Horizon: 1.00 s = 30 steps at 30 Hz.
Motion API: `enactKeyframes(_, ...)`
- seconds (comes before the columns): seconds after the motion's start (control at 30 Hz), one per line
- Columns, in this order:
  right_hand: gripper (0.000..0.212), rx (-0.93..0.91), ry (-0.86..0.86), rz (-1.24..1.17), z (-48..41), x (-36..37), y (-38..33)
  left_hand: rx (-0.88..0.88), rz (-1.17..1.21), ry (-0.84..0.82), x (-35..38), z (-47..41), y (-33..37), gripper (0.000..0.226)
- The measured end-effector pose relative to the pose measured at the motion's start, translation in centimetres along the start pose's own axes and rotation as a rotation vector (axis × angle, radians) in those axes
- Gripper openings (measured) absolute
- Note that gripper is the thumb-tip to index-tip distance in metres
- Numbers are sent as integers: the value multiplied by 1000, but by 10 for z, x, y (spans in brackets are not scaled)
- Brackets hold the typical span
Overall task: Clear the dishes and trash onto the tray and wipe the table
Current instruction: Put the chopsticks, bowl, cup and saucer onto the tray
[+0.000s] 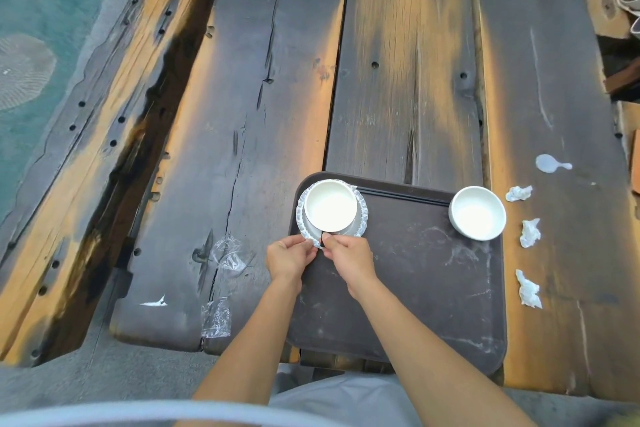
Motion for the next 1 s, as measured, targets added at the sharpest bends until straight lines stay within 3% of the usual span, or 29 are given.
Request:
enactKeyframes(0.2,19,14,6,-43,3,1,2,13,-16,5,0,-3,-2,16)
enactKeyframes(0.37,13,73,119,-155,7,4,5,22,-14,-28,0,-3,-5,21)
enactKeyframes(0.5,29,115,262,-166,15,6,3,26,-12,-64,0,-1,-7,22)
enactKeyframes(0.67,32,119,364,-142,24,4,-6,10,-38,-79,-4,2,-9,23)
enactKeyframes(0.87,46,-10,225,35,26,-1,-13,68,-326,-72,-6,11,-15,22)
enactKeyframes(1.0,21,-153,121,161,34,-26,-20,190,-633,-31,4,22,-25,22)
Point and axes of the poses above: each hand's wrist, its own z-axis away from the middle knuckle, its own x-axis out of the palm, y = z × x, the point moved 6 cm from there along -z, towards the middle knuckle, and after that the axes turned 15 degrees about -x, right-handed, at the moved point
